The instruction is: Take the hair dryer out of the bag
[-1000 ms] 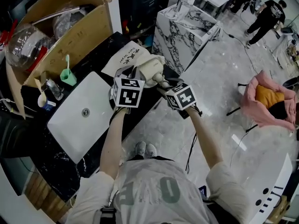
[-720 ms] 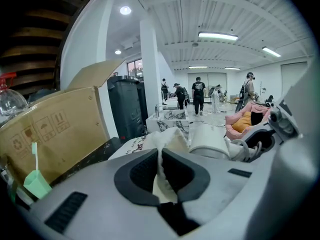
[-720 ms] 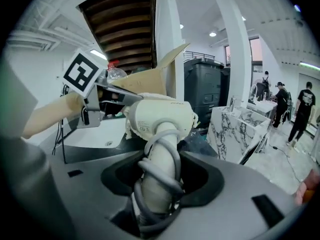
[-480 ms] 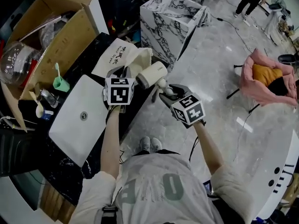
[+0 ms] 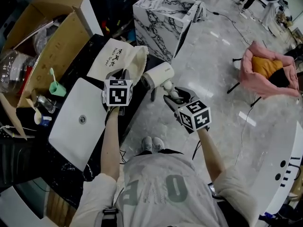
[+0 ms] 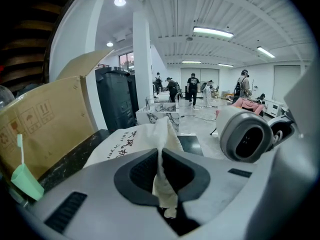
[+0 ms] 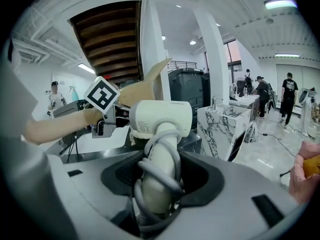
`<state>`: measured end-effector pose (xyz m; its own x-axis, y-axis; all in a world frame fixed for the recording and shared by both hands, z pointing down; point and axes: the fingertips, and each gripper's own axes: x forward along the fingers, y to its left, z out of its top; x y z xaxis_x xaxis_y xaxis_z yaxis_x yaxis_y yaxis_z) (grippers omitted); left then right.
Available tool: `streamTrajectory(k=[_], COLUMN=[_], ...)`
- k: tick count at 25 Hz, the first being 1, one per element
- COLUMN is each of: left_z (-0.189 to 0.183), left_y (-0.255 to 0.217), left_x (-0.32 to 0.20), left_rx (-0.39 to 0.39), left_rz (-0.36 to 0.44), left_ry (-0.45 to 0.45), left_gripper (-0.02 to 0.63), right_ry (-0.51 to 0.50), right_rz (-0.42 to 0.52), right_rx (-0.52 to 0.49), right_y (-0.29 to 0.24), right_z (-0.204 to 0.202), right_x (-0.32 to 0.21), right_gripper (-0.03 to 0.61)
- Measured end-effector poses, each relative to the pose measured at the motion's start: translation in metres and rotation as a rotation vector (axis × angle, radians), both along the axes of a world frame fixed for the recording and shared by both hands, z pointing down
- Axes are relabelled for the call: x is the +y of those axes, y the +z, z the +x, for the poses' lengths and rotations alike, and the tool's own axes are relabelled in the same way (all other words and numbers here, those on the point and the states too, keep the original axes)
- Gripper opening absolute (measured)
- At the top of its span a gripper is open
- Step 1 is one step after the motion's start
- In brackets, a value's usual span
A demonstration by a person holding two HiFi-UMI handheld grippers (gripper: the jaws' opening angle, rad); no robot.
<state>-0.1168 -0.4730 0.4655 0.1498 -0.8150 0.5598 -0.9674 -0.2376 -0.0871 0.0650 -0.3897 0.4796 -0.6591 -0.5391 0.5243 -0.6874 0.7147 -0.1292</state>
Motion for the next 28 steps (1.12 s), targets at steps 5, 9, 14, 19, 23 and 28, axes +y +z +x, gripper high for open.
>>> streamTrajectory(k=[5, 9, 14, 19, 23, 28], left_z=[0.017, 0.025, 0.026, 0.032, 0.037, 0.039], left_y=[0.029, 0.048, 0.064, 0.064, 0.064, 0.059], left_x=[0.006, 0.010, 0.011, 0.012, 0.012, 0.013], left_rx=[0.012, 0.018, 0.018, 0.060, 0.073, 0.072], left_rz=[-0.089, -0.134, -0.163, -0.155, -0.148, -0.133], left_ry=[0.044, 0.059, 0.061, 0.064, 0.067, 0.060], left_gripper=[0.044, 0.044, 0.044, 0.054, 0.126, 0.173], right_ry=[0.027, 0.051, 0.077, 0.090, 0.099, 0.104], right_rz=[-0.022, -0.031, -0.042, -0.046, -0.043, -0.031], right_rx=[-0.019, -0.028, -0.031, -0.028, -0.030, -0.029], right_y=[0.004, 0.008, 0.010, 0.011, 0.011, 0.008], right_z=[0.008, 0.014, 0.021, 0.026, 0.029, 0.029], right_x=[0.009, 0.015, 0.018, 0.021, 0.021, 0.020], right_gripper=[0.233, 0.233, 0.233, 0.233, 0.233, 0.233])
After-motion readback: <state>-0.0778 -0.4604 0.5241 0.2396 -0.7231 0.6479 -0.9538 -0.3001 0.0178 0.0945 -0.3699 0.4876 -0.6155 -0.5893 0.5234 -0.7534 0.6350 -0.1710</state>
